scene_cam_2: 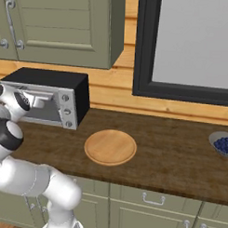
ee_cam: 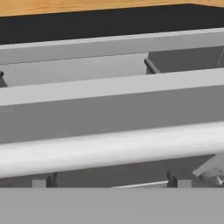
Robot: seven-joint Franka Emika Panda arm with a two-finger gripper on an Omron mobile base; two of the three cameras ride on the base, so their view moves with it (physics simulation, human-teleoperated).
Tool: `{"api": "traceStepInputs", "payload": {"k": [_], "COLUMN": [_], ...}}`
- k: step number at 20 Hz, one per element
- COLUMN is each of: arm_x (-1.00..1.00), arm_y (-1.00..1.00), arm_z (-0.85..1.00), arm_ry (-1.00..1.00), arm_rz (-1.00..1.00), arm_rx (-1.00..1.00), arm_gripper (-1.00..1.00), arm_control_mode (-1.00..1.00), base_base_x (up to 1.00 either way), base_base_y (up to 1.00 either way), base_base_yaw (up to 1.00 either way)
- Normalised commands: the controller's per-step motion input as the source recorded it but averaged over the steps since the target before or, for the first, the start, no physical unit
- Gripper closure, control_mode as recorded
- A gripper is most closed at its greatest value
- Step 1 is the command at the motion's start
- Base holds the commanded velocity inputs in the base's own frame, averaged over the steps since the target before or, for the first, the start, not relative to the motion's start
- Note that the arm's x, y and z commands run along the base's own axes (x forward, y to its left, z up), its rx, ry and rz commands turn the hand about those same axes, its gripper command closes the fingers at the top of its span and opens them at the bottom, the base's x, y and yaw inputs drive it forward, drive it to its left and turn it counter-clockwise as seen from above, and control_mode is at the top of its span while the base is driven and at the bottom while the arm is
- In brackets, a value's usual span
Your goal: Pick up the kebab skewer and baguette bread, and place them inside the toaster oven. Close the toaster oven door and start by setting the timer.
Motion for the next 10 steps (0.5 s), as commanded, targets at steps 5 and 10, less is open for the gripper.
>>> {"api": "traceStepInputs", "payload": {"k": [5,10], "arm_x": [0.38,0.23], "arm_y": [-0.25,-0.2], "arm_z": [0.01,0.0], "arm_ry": [-0.02,-0.03], "arm_rz": [-0.03,-0.03], "arm_rx": [0.0,0.0], "arm_gripper": [-1.0,-1.0], "arm_control_mode": [-1.0,-1.0], "base_base_x": [0.0,0.0], "base_base_y": [0.0,0.0], "base_base_yaw": [0.0,0.0]}}
